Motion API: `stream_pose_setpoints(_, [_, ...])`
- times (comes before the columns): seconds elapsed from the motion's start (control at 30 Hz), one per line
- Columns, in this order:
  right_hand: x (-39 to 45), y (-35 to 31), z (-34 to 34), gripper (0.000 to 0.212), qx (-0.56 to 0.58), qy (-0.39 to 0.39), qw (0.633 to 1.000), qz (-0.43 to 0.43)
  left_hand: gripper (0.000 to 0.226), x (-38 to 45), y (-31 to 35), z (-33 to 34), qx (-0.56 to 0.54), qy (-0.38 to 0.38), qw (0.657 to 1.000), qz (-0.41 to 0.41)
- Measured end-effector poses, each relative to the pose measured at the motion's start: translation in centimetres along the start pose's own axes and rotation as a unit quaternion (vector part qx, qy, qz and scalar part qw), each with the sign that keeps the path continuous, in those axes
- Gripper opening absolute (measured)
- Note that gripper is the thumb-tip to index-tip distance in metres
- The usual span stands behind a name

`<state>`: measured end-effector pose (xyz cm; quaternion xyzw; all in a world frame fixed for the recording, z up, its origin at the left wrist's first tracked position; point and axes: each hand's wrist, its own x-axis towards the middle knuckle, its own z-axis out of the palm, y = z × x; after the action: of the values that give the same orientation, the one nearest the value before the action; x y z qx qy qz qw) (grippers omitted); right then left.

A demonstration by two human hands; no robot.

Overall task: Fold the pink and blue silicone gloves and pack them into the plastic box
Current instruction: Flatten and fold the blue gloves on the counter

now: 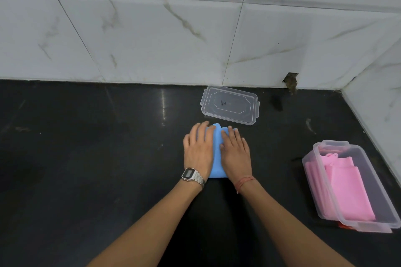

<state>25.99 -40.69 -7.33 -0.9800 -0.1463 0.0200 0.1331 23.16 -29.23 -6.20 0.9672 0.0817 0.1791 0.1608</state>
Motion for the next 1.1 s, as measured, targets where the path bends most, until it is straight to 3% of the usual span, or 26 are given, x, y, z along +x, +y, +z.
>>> stream_pose_setpoints(0.07, [0.3,-0.1,0.4,0.051,-0.004,-0.026,1.000,-0.010,0.040,-0.5,0.6,1.1,-0.013,-0.060,0.997,0.041])
stream_pose_setpoints(0.13, [0.5,0.1,0.8,0.053,-0.015,-0.039,0.999,-0.010,0.044,-1.0,0.2,2.4,-0.026,-0.131,0.991,0.024])
stream_pose_setpoints(0.63, [1.3,1.0,2.2,0.055,0.004,-0.026,1.000,0.005,0.051,-0.2,-1.5,4.7,0.005,-0.173,0.984,0.048])
stream_pose_setpoints(1.1, [2.3,1.6,1.9,0.059,-0.017,-0.077,0.997,-0.002,0.054,0.4,-1.9,4.7,-0.008,-0.218,0.974,0.054])
